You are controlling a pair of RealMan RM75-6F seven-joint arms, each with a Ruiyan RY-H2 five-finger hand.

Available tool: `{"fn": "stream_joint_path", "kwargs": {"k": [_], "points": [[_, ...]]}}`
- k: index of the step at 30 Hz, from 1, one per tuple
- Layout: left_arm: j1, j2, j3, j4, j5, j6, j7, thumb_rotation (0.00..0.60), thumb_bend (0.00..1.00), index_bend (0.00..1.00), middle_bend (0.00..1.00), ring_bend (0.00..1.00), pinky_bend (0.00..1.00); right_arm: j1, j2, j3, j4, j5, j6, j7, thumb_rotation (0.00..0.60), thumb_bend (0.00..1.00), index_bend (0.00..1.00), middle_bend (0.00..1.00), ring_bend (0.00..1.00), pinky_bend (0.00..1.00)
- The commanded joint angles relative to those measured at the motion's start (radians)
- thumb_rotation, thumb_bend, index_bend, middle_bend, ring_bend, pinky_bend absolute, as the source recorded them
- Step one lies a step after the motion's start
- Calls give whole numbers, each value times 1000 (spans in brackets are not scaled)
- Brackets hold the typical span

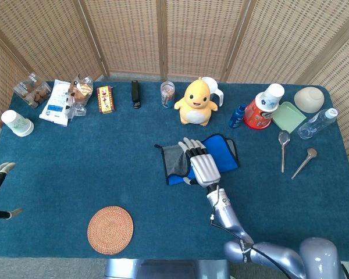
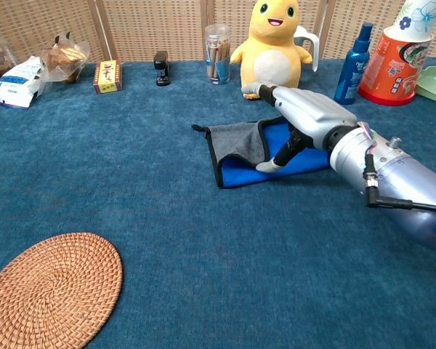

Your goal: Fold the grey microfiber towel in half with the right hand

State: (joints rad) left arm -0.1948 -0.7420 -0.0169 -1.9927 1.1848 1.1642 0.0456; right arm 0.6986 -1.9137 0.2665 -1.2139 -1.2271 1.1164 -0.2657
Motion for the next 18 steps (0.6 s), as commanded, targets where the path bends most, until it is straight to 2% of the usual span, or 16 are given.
{"fn": "stream_joint_path", "kwargs": {"k": [1, 18], "points": [[0, 0, 0, 0, 1, 0, -1, 600, 103, 0, 0, 0, 0, 9, -8, 9, 13, -3, 5, -4, 600, 0, 0, 0, 0, 130], [0, 0, 1, 0, 3, -1, -3, 600, 103, 0, 0, 0, 0, 68, -74, 39, 146, -48, 25, 13, 600, 0, 0, 0, 0, 130]]}}
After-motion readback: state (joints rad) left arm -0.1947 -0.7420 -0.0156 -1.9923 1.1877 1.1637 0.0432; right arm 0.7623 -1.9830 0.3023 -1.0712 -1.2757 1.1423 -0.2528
